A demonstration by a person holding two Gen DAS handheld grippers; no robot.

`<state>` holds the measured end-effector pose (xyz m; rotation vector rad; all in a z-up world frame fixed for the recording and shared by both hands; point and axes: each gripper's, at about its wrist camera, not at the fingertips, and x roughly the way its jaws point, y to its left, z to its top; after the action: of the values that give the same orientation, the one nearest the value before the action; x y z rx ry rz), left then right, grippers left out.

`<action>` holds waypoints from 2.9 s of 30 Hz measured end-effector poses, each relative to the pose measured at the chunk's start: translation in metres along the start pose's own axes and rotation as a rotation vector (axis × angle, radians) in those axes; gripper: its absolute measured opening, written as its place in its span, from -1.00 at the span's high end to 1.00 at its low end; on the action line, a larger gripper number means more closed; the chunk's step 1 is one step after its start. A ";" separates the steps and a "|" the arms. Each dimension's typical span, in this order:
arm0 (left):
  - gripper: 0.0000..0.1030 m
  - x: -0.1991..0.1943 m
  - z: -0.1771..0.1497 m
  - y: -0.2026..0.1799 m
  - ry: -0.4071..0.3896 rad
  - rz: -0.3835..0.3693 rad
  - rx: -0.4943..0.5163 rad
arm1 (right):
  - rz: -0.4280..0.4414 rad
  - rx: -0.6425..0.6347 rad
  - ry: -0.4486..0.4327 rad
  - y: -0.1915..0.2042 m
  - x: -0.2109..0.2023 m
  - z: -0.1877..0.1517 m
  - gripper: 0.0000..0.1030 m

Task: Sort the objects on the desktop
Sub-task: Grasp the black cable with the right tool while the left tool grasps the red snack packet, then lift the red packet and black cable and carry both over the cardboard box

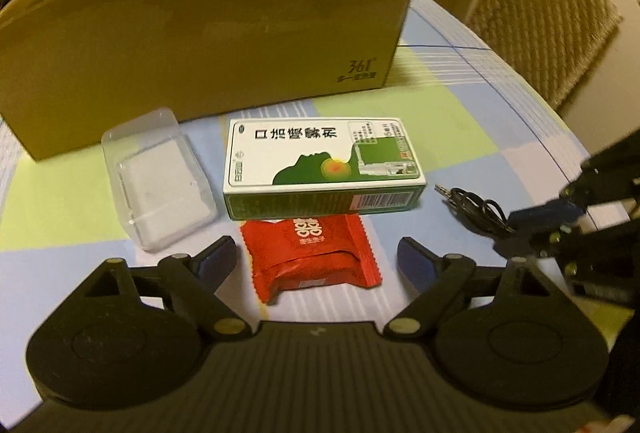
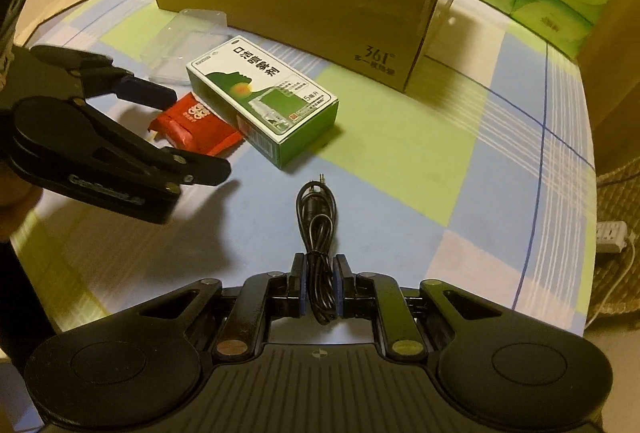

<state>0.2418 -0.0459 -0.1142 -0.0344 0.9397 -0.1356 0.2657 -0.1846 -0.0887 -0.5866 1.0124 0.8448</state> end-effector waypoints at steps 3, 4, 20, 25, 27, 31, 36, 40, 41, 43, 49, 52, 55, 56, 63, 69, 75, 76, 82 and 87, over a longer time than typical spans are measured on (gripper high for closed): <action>-0.52 0.002 -0.003 -0.004 -0.017 0.036 0.020 | 0.004 0.008 -0.003 0.000 0.000 0.001 0.82; -0.44 0.001 -0.003 -0.007 -0.019 0.057 0.041 | 0.003 0.007 -0.004 0.000 0.000 0.000 0.81; 0.17 -0.042 -0.040 0.027 0.027 0.037 0.081 | 0.005 0.109 -0.016 0.006 0.008 0.011 0.34; 0.17 -0.046 -0.046 0.028 0.025 0.034 0.084 | 0.006 0.128 -0.023 0.010 0.009 0.012 0.34; 0.16 -0.047 -0.047 0.028 0.023 0.035 0.088 | 0.003 0.134 -0.028 0.011 0.009 0.012 0.34; 0.14 -0.047 -0.048 0.027 0.018 0.035 0.091 | 0.000 0.142 -0.035 0.012 0.010 0.012 0.34; 0.07 -0.047 -0.048 0.027 0.013 0.035 0.091 | -0.004 0.146 -0.040 0.013 0.009 0.012 0.34; 0.03 -0.048 -0.050 0.027 -0.002 0.036 0.097 | -0.006 0.147 -0.046 0.014 0.009 0.011 0.34; 0.02 -0.048 -0.051 0.027 -0.004 0.037 0.097 | -0.006 0.147 -0.047 0.014 0.009 0.011 0.34; -0.01 -0.049 -0.051 0.028 -0.007 0.041 0.093 | -0.006 0.147 -0.050 0.014 0.009 0.011 0.34; -0.02 -0.049 -0.051 0.032 -0.014 0.053 0.085 | -0.004 0.143 -0.065 0.019 0.009 0.010 0.34; -0.04 -0.049 -0.050 0.032 -0.016 0.060 0.085 | -0.004 0.143 -0.069 0.020 0.008 0.010 0.34; -0.15 -0.047 -0.049 0.034 -0.016 0.064 0.086 | -0.003 0.140 -0.075 0.021 0.008 0.009 0.34; -0.20 -0.047 -0.049 0.035 -0.016 0.065 0.085 | -0.003 0.138 -0.076 0.022 0.008 0.009 0.34; -0.36 -0.046 -0.048 0.037 -0.015 0.072 0.083 | -0.005 0.144 -0.097 0.022 0.011 0.010 0.33; -0.38 -0.045 -0.048 0.040 -0.017 0.059 0.073 | -0.009 0.141 -0.106 0.019 0.012 0.012 0.34; -0.29 -0.045 -0.047 0.039 -0.019 0.060 0.069 | -0.016 0.145 -0.107 0.021 0.011 0.011 0.57; -0.26 -0.045 -0.047 0.038 -0.021 0.059 0.071 | -0.018 0.152 -0.107 0.021 0.011 0.010 0.58; 0.18 -0.048 -0.047 0.034 -0.025 0.052 0.083 | -0.026 0.195 -0.116 0.026 0.006 0.005 0.62; 0.32 -0.056 -0.049 0.032 -0.029 0.047 0.084 | -0.008 0.272 -0.152 0.028 -0.006 -0.002 0.62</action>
<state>0.1728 -0.0052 -0.1013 0.0632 0.9042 -0.1303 0.2403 -0.1726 -0.0850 -0.2905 0.9648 0.7185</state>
